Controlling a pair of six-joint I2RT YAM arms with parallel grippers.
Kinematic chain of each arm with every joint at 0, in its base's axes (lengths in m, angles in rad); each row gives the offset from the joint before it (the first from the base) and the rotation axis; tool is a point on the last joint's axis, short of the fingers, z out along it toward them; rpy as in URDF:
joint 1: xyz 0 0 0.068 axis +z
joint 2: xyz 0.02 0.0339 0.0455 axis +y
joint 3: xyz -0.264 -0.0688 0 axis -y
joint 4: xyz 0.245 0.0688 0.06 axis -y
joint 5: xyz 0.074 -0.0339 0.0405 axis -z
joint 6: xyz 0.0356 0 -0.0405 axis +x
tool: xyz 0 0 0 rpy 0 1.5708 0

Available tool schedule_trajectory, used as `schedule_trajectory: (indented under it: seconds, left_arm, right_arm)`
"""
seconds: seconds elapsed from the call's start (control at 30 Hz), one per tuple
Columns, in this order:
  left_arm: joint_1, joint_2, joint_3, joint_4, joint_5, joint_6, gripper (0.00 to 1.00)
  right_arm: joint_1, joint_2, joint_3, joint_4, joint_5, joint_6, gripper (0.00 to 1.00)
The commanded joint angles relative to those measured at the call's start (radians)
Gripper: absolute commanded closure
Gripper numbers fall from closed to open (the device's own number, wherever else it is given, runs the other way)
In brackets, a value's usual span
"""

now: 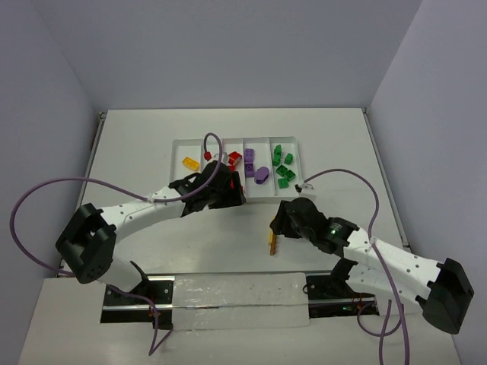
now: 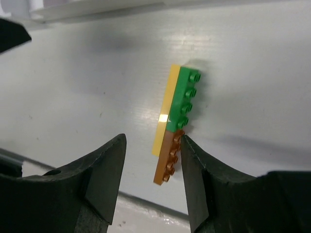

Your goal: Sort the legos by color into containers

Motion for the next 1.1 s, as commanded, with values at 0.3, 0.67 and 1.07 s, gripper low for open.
schedule_trajectory:
  seconds: [0.3, 0.67, 1.07]
  left_arm:
    - [-0.006, 0.024, 0.042, 0.033, 0.018, -0.003, 0.25]
    - [-0.006, 0.04, 0.067, 0.018, 0.009, 0.009, 0.25]
    - [-0.002, 0.051, 0.061, 0.013, 0.029, 0.007, 0.17]
  right_arm:
    - [0.207, 0.121, -0.049, 0.004, 0.01, 0.163, 0.45]
    - [0.251, 0.18, -0.028, -0.056, 0.1, 0.209, 0.7]
    - [0.279, 0.106, -0.01, -0.132, 0.137, 0.213, 1.0]
